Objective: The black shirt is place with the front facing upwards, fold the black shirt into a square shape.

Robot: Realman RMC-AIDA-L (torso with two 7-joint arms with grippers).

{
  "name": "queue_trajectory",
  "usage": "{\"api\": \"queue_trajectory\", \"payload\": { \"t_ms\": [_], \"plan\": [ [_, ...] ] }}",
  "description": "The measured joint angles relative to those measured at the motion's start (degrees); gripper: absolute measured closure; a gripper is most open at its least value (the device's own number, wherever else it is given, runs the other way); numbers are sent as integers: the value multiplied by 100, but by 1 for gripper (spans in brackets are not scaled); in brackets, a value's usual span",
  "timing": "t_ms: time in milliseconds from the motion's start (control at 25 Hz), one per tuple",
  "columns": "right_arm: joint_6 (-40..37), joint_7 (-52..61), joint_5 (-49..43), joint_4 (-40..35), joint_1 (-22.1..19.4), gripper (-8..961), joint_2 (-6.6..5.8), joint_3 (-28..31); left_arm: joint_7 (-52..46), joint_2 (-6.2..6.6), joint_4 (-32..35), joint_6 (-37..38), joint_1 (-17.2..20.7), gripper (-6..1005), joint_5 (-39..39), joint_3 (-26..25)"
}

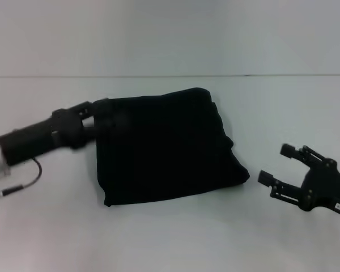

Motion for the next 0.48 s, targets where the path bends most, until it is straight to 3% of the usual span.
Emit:
{"api": "queue_trajectory", "payload": {
  "t_ms": [80,200,360,480],
  "plan": [
    [6,-160,0,15,51,26,4,-4,766,-134,171,504,197,238,35,31],
    [28,-413,0,55,85,26,26,-29,1800,-265,234,686,547,120,178,230],
    [120,-824,-23,320,69,25,39,-39,2766,-457,238,539,989,95,531,378],
    [288,-1020,-34,563,-38,25,39,-48,2933,-571,229,140,1266,76,621,379]
  ]
}}
